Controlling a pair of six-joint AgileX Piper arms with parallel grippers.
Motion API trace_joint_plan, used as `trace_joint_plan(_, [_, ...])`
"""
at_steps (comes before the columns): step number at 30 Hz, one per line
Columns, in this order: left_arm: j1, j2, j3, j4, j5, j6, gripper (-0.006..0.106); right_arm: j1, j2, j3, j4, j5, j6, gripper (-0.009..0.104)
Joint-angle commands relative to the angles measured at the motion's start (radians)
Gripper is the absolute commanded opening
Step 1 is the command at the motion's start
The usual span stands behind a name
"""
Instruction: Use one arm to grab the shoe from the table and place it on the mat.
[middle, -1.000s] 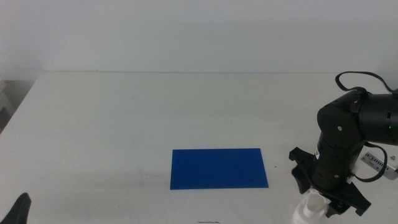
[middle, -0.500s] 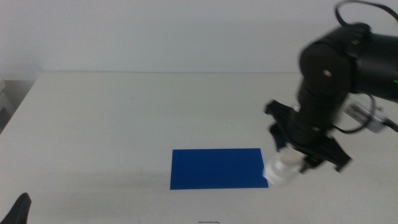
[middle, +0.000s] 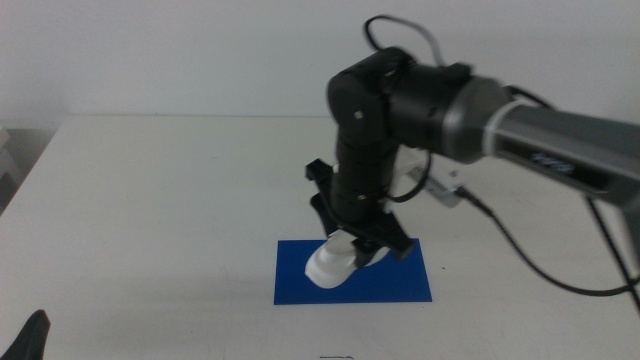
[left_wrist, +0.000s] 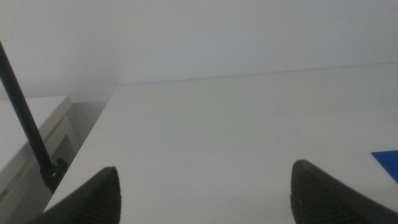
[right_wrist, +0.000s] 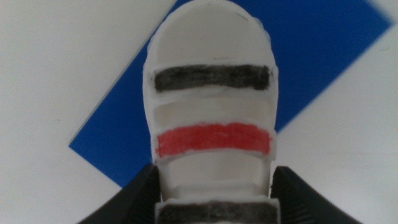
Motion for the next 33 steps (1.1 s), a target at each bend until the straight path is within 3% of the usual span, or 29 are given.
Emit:
trace_joint_plan(1, [-0.004, -0.019, -0.003, -0.009, -0.082, -0.015, 0.094, 0.002, -0.014, -0.071, 0.007, 0.091, -0.010, -0.001])
trace_joint_plan(12, [-0.004, -0.019, -0.003, -0.009, -0.082, -0.015, 0.094, 0.002, -0.001, -0.071, -0.052, 0.091, -0.010, -0.001])
trace_joint_plan(15, [-0.004, -0.019, -0.003, -0.009, -0.082, -0.015, 0.094, 0.002, -0.001, -0.071, -0.069, 0.091, -0.087, -0.001])
trace_joint_plan(17, [-0.004, -0.019, -0.003, -0.009, -0.082, -0.015, 0.094, 0.002, -0.003, -0.071, -0.076, 0.091, -0.278, -0.001])
trace_joint_plan(21, [-0.004, -0.019, -0.003, -0.009, -0.082, -0.015, 0.094, 0.002, -0.004, -0.071, -0.042, 0.091, -0.898, -0.001])
trace_joint_plan(27, [-0.004, -0.019, -0.003, -0.009, -0.082, -0.015, 0.094, 0.002, -0.004, -0.071, -0.061, 0.087, -1.740, -0.001])
trace_joint_plan(33, [-0.004, -0.019, -0.003, -0.009, -0.082, -0.015, 0.094, 0.002, -0.004, -0.071, -0.057, 0.086, -2.153, -0.001])
